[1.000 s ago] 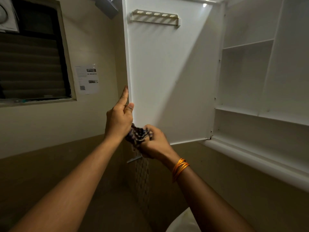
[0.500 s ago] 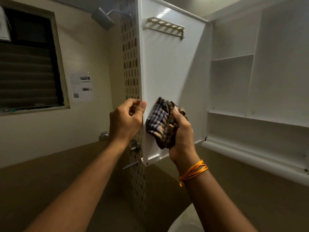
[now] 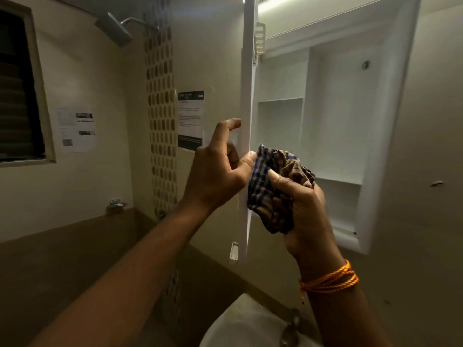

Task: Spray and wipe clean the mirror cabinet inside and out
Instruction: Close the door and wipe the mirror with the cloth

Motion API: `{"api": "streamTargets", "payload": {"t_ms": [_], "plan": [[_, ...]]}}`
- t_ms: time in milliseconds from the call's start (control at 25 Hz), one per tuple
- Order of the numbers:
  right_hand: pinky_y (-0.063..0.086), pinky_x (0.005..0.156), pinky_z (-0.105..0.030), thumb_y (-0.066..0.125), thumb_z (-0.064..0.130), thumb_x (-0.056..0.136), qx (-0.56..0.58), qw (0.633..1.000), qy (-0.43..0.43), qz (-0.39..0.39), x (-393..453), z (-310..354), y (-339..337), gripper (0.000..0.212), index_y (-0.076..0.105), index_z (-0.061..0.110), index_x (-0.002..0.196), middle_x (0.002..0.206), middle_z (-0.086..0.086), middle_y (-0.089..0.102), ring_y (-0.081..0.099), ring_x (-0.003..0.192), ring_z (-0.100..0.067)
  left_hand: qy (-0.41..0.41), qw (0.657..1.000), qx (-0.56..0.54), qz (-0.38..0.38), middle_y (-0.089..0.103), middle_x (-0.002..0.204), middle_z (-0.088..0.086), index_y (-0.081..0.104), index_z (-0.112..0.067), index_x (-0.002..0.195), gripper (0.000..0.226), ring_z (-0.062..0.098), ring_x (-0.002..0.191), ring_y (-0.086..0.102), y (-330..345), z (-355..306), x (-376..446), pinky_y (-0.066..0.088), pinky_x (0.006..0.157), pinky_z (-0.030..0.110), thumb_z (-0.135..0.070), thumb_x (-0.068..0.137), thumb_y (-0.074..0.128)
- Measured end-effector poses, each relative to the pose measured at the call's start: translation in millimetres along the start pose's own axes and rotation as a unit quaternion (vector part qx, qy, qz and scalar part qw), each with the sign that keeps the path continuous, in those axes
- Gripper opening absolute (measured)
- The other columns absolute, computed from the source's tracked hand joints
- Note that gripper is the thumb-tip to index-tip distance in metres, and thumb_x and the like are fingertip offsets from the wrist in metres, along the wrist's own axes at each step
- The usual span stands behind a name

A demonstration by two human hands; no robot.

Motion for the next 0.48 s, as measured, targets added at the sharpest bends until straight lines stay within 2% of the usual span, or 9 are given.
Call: {"api": "streamTargets", "payload": {"t_ms": [160,360,480], "plan": [[0.061,0.084,-0.052,0.067,0.013,0.095,-0.024,0.998,-0.031,-0.047,-7,28,-52,0.036,0.061,0.012,0.13,0.115,-0.018,0.074,0.074,0.102,-0.036,0.024,1.0,-0.011,0.011,0.056,0.06,-0.001,0.042,-0.013,0.14,0.055,0.012,0.052,0.058,53,-34,2,0.049,0.048,0.018,-0.022,0.092,0.068],[0.059,0.088,-0.06,0.073,0.017,0.091,-0.053,0.99,-0.063,-0.117,-5,45,-118,0.041,0.062,0.014,0.13,0.118,-0.015,0.073,0.072,0.107,-0.036,0.027,0.999,0.003,0.028,0.052,0.059,-0.006,0.038,-0.011,0.144,0.06,0.009,0.048,0.055,127,-68,10,0.047,0.046,0.019,-0.021,0.093,0.067],[0.06,0.088,-0.057,0.072,0.016,0.092,-0.069,0.986,-0.068,-0.137,1,52,-143,0.041,0.06,0.015,0.131,0.119,-0.014,0.073,0.073,0.108,-0.031,0.031,0.999,0.0,0.04,0.059,0.071,-0.002,0.031,-0.01,0.15,0.065,0.012,0.057,0.057,163,-79,14,0.052,0.056,0.026,-0.019,0.095,0.063]]}}
Point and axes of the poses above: each hand's wrist, its own x-axis towards the middle knuckle, its own y-axis out of the palm, z = x × y, the point moved 3 cm from there along x, towards the middle knuckle
